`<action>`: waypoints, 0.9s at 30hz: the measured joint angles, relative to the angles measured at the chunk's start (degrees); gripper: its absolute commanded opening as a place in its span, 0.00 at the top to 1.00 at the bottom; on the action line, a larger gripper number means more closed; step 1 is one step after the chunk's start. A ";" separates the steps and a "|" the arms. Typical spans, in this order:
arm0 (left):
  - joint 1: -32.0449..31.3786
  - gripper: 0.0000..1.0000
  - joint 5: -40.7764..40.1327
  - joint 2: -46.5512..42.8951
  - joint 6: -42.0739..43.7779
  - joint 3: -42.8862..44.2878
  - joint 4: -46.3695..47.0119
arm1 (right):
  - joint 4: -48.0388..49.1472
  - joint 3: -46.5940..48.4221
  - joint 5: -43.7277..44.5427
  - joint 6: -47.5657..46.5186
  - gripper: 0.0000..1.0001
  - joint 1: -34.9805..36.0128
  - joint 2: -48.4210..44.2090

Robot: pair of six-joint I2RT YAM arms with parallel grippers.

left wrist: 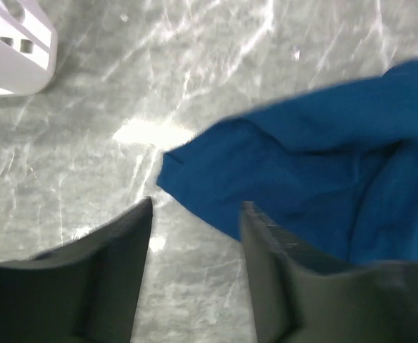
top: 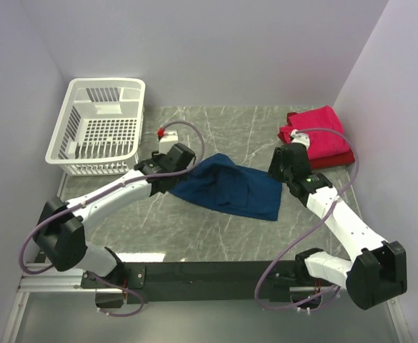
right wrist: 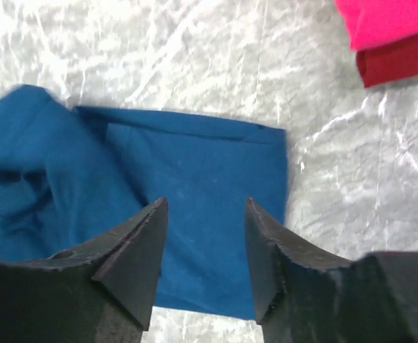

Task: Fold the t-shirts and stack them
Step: Flatten the tshirt out

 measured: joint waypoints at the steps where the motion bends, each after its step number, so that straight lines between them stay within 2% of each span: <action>1: -0.52 0.38 -0.31 0.72 -0.20 -0.02 -0.31 | -0.17 -0.28 -0.20 0.02 0.45 0.33 -0.04; 7: -7.28 0.35 -0.83 6.78 -0.50 3.37 0.39 | 0.48 -0.63 -3.65 0.48 0.45 7.72 0.35; 11: -8.13 0.37 1.88 11.74 0.61 6.80 4.09 | 3.37 -0.63 -7.52 1.55 0.46 12.85 4.50; 17: -9.35 0.37 5.79 18.56 2.08 9.68 7.17 | 5.16 -2.19 -8.55 3.34 0.46 15.45 10.97; 22: -14.32 0.35 8.04 22.95 4.46 12.44 9.42 | 4.24 -4.59 -5.68 4.83 0.43 13.62 10.14; 27: -19.37 0.36 9.68 25.40 6.60 14.99 12.68 | 4.22 -7.45 -4.81 5.16 0.42 3.32 5.33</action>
